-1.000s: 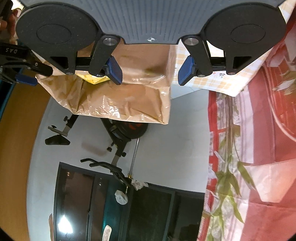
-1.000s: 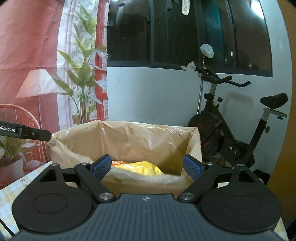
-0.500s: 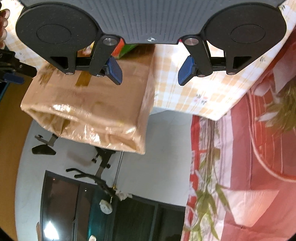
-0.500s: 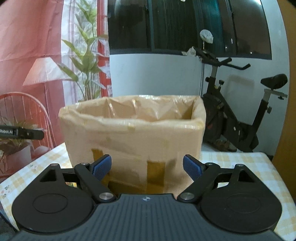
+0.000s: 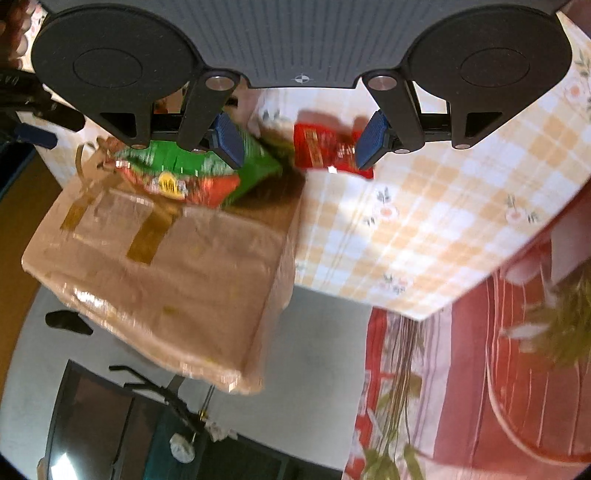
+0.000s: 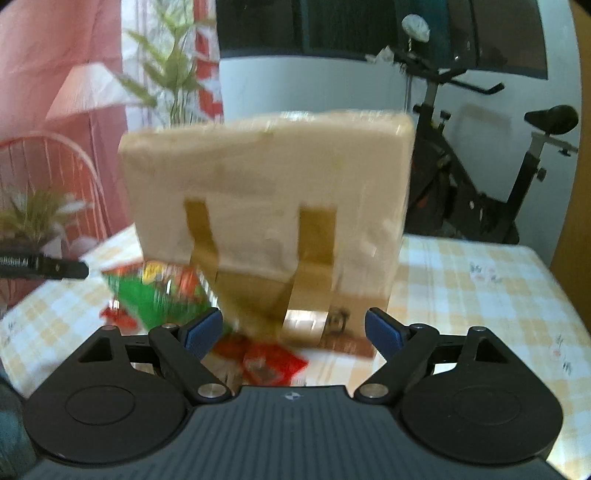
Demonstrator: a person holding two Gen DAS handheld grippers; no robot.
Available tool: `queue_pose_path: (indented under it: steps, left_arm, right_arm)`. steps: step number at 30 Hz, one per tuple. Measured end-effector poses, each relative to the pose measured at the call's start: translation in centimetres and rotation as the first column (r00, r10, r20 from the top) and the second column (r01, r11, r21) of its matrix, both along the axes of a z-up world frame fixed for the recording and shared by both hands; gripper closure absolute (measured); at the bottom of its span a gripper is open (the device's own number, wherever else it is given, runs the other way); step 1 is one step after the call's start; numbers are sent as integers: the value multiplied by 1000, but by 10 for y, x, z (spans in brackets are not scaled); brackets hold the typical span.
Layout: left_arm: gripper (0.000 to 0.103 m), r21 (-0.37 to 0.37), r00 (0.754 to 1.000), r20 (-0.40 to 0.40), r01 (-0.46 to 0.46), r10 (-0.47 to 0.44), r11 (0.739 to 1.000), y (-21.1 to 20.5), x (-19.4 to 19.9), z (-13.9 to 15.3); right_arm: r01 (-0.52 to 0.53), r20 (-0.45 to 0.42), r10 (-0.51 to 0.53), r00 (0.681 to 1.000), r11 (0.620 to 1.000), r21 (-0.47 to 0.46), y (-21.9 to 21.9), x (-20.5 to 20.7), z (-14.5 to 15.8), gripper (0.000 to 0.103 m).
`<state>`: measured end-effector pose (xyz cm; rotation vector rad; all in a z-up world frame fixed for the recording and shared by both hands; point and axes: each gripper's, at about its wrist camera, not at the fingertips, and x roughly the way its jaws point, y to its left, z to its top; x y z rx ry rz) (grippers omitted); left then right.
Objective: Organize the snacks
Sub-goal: 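Move both tools back from the box to the remaining snacks, then grasp the small clear nut packet with the left gripper while the right tool approaches the red sachet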
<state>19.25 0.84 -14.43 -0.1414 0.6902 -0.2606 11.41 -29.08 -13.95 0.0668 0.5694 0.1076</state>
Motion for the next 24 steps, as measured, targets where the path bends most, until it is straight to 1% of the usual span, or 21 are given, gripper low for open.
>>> queue_pose_path:
  steps: [3,7,12,15,17,19,24]
  left_arm:
    - [34,-3,1000,-19,6,-6,1000,-2,-3,-5]
    - [34,2,1000,-25,6,-6,1000,-3,-1,-9]
    - [34,9,998,-57,-5,6,1000,-3,1,-16]
    - [34,6,998,-66,-11,11,1000,-1,1,-19]
    - [34,3,998,-68,-12,12,1000,-1,1,-20]
    - [34,3,998,-69,-9,9,1000,-1,0,-21]
    - [34,3,997,-77,-7,8,1000,0,-1,-23]
  right_arm:
    - [-12,-34,13,999,1000,7,3,-3,-11,17]
    - [-11,-56,12,998,1000,15,1,-1,-17,17]
    - [-11,-96,13,995,1000,22,1,1,-28,18]
    - [-26,-116,27,993,1000,9,4,4,-33,22]
    - [-41,-127,41,991,999,2,6,7,-37,28]
    - [-57,-147,56,988,998,0,9,11,-42,32]
    - [-84,-196,79,977,996,-18,18,21,-54,32]
